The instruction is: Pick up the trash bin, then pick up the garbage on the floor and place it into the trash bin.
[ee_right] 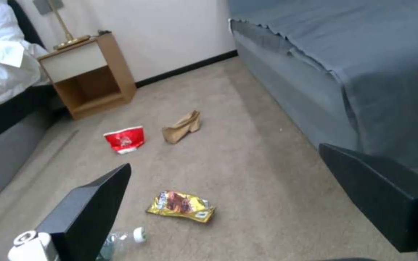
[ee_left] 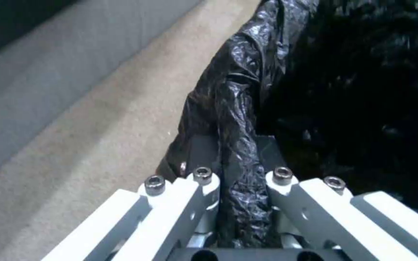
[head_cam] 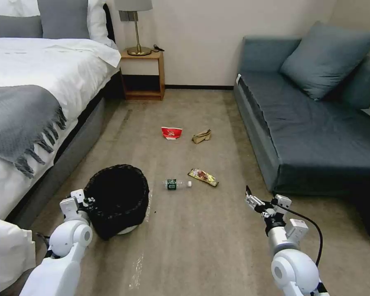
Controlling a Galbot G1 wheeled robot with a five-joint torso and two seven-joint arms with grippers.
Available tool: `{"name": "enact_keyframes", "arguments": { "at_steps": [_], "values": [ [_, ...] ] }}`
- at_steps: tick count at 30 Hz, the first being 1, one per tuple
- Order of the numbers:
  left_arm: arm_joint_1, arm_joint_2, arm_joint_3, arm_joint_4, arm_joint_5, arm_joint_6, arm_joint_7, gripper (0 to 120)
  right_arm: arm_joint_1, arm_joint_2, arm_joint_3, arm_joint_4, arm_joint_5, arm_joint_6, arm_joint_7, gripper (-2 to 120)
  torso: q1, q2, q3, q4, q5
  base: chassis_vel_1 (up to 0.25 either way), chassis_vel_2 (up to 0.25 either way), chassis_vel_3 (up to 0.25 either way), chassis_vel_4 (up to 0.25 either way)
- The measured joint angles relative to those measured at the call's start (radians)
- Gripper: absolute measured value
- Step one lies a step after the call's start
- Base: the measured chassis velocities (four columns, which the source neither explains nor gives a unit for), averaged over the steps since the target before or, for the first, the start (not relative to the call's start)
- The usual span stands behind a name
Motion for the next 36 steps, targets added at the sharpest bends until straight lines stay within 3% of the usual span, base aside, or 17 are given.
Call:
{"name": "enact_keyframes", "arguments": {
  "at_steps": [10,18,27,36],
  "values": [
    [0.112,0.029,-0.045,-0.137,0.104,-0.052,0.030,4,-0.019,0.005,-0.008,0.028,0.022,0.001,0.011,100,0.000,0.000,0.000,0.0002,0.0003,0.000,0.000,0.000,0.000],
    [0.200,0.017,-0.083,-0.229,0.188,-0.087,0.037,4,-0.036,0.008,-0.014,0.058,0.041,0.007,0.002,100,0.000,0.000,0.000,0.0001,0.0003,0.000,0.000,0.000,0.000],
    [0.254,-0.018,-0.107,-0.264,0.252,-0.122,0.040,4,-0.039,0.012,-0.021,0.063,0.047,0.007,-0.001,100,0.000,0.000,0.000,0.0000,0.0005,0.000,0.000,0.000,0.000],
    [0.271,-0.045,-0.110,-0.265,0.285,-0.145,0.053,4,-0.032,0.007,-0.018,0.044,0.046,0.012,-0.019,100,0.000,0.000,0.000,0.0000,0.0005,0.000,0.000,0.000,0.000]
  ]
}}
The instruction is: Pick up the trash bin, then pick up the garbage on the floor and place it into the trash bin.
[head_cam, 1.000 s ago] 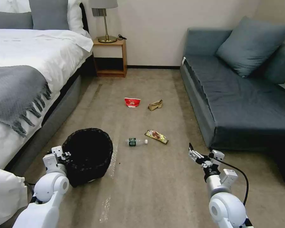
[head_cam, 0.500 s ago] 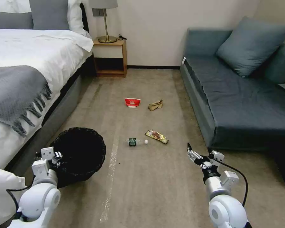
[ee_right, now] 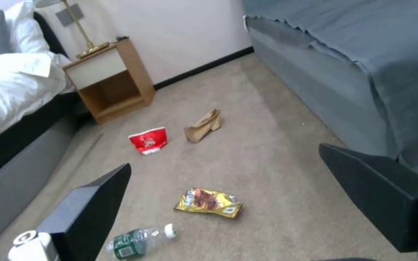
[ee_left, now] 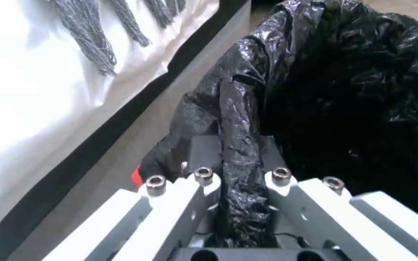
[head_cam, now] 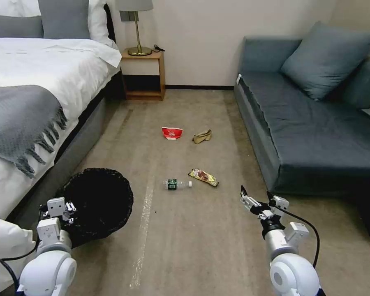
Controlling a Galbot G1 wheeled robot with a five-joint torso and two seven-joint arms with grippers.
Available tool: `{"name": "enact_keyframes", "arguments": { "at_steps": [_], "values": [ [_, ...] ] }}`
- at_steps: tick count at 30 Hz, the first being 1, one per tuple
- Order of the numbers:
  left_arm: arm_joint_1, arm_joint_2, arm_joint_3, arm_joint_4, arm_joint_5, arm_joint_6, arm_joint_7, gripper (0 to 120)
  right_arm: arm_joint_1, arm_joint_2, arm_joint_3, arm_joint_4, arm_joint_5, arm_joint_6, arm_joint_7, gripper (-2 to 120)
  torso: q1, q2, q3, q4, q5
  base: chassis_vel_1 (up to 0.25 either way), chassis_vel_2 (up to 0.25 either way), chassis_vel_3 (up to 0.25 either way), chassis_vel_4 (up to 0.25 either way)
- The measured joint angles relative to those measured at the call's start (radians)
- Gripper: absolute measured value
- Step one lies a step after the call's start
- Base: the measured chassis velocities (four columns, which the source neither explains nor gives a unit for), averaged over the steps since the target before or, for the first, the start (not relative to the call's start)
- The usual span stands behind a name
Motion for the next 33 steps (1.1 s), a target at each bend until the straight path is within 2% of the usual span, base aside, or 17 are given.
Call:
{"name": "enact_keyframes", "arguments": {
  "at_steps": [20,33],
  "values": [
    [-0.009,-0.022,0.015,0.025,0.016,-0.021,0.013,4,0.006,-0.003,0.005,-0.022,0.003,0.018,-0.019,100,0.000,0.000,0.000,0.0000,0.0000,0.000,0.000,0.000,0.000],
    [-0.015,-0.021,0.017,0.057,0.019,-0.037,0.021,4,0.005,0.011,0.002,-0.043,-0.004,0.030,-0.029,100,0.000,0.000,0.000,0.0001,0.0000,-0.078,0.078,0.083,-0.084]
  ]
}}
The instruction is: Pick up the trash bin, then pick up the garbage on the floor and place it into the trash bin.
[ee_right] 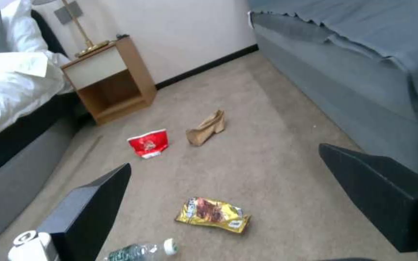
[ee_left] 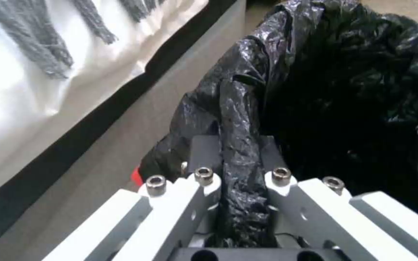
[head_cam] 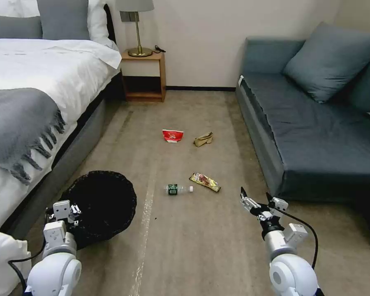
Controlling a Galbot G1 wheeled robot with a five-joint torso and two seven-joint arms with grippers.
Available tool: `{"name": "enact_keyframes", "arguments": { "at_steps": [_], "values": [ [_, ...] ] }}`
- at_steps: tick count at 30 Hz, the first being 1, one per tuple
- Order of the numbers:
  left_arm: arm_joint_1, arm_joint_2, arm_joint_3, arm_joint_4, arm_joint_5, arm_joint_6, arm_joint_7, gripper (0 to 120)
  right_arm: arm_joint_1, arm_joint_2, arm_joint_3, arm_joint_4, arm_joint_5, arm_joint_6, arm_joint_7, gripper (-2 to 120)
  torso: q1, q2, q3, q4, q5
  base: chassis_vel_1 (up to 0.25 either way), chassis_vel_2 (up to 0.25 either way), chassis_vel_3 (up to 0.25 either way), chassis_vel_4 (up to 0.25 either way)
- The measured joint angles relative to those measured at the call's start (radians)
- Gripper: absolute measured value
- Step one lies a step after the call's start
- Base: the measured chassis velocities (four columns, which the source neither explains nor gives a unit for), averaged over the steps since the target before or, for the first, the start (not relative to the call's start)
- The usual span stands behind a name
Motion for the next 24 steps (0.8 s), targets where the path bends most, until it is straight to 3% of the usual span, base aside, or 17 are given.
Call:
{"name": "enact_keyframes", "arguments": {
  "at_steps": [24],
  "values": [
    [-0.001,-0.012,0.014,0.008,0.022,-0.010,0.007,4,0.002,-0.001,0.000,-0.012,-0.001,0.011,-0.016,100,0.000,0.000,0.000,0.0000,-0.0001,-0.092,0.086,0.088,-0.093]
  ]
}}
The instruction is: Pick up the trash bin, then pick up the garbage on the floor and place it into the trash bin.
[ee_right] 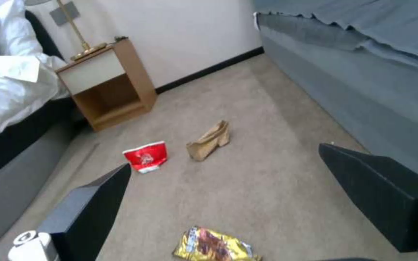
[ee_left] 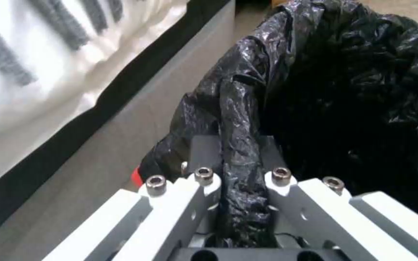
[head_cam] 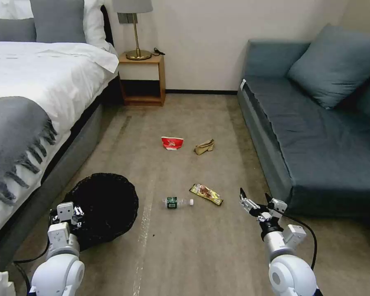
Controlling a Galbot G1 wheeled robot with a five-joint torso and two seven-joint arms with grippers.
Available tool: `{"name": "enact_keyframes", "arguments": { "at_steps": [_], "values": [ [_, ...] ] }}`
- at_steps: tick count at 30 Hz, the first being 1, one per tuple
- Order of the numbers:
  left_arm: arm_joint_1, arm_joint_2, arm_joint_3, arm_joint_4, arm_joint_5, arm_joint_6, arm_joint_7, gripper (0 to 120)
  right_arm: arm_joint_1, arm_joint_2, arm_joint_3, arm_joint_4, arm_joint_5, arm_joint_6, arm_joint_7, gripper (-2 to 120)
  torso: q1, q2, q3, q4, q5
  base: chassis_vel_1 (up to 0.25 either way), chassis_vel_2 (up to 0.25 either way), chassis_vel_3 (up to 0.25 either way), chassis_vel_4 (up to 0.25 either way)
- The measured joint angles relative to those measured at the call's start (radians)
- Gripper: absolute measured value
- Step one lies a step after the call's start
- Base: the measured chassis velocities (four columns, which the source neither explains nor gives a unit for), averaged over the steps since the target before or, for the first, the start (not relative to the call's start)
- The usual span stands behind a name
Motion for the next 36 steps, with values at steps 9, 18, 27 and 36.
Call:
{"name": "enact_keyframes", "arguments": {
  "at_steps": [9,18,27,36],
  "values": [
    [-0.002,-0.006,0.002,0.004,0.012,-0.009,0.012,4,-0.003,0.000,0.002,-0.011,0.001,0.010,-0.008,100,0.000,0.000,0.000,-0.0001,0.0000,-0.125,0.119,0.122,-0.119],
    [0.000,-0.010,0.002,0.012,0.018,-0.016,0.020,4,0.000,0.000,0.000,-0.018,0.000,0.012,-0.009,100,0.000,0.000,0.000,0.0000,-0.0001,-0.130,0.124,0.129,-0.125],
    [-0.004,-0.011,0.002,0.019,0.018,-0.021,0.023,4,0.007,0.001,-0.004,-0.026,-0.004,0.012,-0.011,100,0.000,0.000,0.000,-0.0001,-0.0001,-0.138,0.135,0.128,-0.129],
    [-0.009,-0.010,0.006,0.019,0.017,-0.023,0.025,4,0.006,0.001,-0.007,-0.036,-0.020,0.015,-0.018,100,0.000,0.000,0.000,-0.0002,0.0000,-0.125,0.128,0.123,-0.129]
  ]
}}
